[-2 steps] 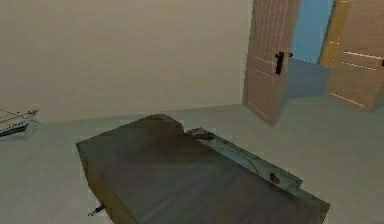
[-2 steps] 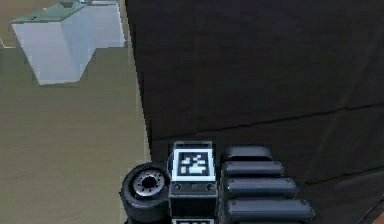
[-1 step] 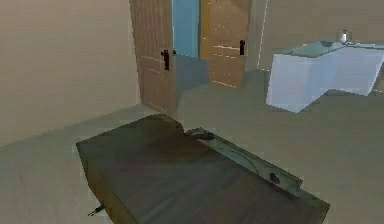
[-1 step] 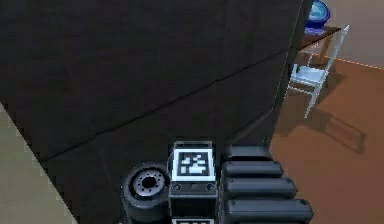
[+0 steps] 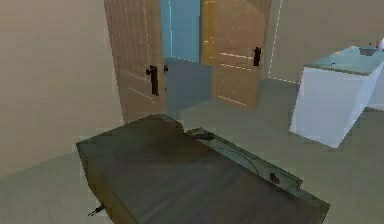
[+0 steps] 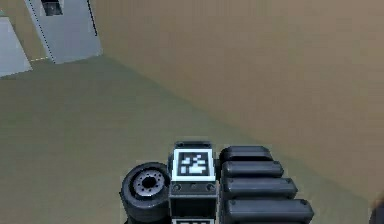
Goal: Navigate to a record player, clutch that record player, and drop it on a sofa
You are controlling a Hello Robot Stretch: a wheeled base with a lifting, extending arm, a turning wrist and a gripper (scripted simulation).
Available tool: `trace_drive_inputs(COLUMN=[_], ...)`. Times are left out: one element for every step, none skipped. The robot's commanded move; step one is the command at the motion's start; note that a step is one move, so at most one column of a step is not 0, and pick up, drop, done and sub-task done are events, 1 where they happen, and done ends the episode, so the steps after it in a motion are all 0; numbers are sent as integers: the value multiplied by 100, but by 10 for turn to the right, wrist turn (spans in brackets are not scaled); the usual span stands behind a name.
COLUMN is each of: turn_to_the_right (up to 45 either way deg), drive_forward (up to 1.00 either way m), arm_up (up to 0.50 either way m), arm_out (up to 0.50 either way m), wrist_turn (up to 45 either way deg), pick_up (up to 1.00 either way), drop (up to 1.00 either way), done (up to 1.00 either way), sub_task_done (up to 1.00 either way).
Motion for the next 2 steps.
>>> trace_drive_inputs(turn_to_the_right=[0,0], drive_forward=[100,100], arm_up=[0,0], arm_out=[0,0], wrist_turn=[0,0], pick_up=[0,0], drop=[0,0], done=[0,0], sub_task_done=[0,0])
